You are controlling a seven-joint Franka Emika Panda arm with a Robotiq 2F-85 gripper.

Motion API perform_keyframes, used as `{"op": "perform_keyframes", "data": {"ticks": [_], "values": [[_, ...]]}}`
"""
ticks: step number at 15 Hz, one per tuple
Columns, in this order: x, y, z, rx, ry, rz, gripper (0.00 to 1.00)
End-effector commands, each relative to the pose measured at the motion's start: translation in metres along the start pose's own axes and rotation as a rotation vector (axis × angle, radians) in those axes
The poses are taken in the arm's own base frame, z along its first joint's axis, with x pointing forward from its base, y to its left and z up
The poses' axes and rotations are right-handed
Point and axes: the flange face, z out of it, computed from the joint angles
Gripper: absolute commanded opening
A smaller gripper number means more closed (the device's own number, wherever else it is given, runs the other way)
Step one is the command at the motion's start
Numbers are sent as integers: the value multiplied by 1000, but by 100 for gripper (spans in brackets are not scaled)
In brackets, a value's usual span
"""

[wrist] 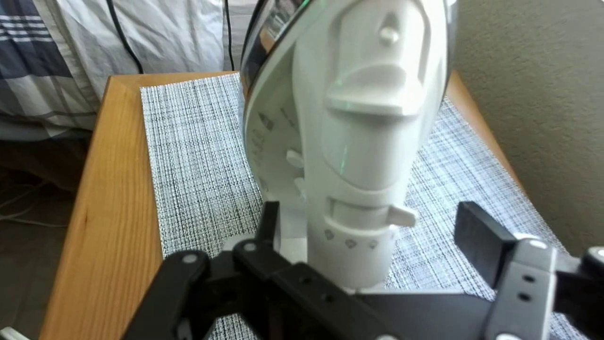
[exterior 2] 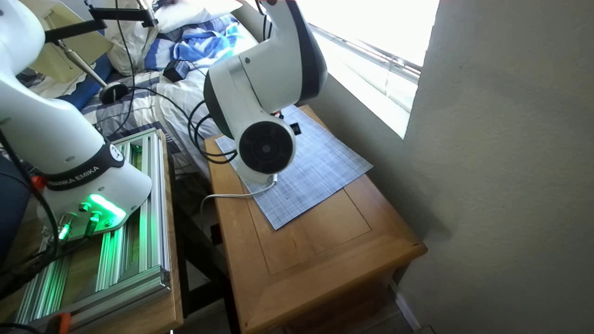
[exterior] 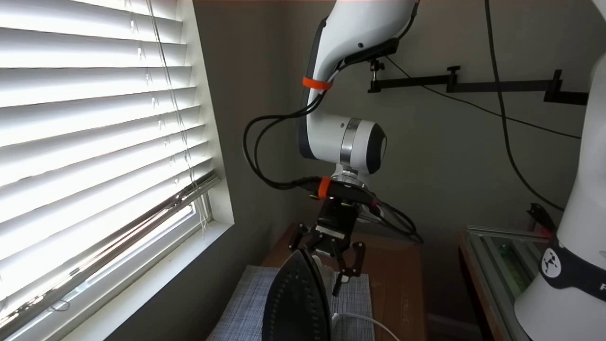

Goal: Lay the pressing iron down

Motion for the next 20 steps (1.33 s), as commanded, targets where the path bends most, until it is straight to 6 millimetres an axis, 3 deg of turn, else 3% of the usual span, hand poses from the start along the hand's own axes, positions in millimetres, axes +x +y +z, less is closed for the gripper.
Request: {"op": "perform_keyframes", "data": {"ticks": [1,2,3,5,13,15,20], "values": [[6,-7,3,32,-34,0,88],[6,-7,4,32,-35,1,81],[7,-8,5,31,-37,2,83],[8,-8,6,27,-36,3,59],[13,-6,10,15,-34,13,6],[15,-6,11,11,-35,16,0],[14,-8,10,11,-36,11,2]]}}
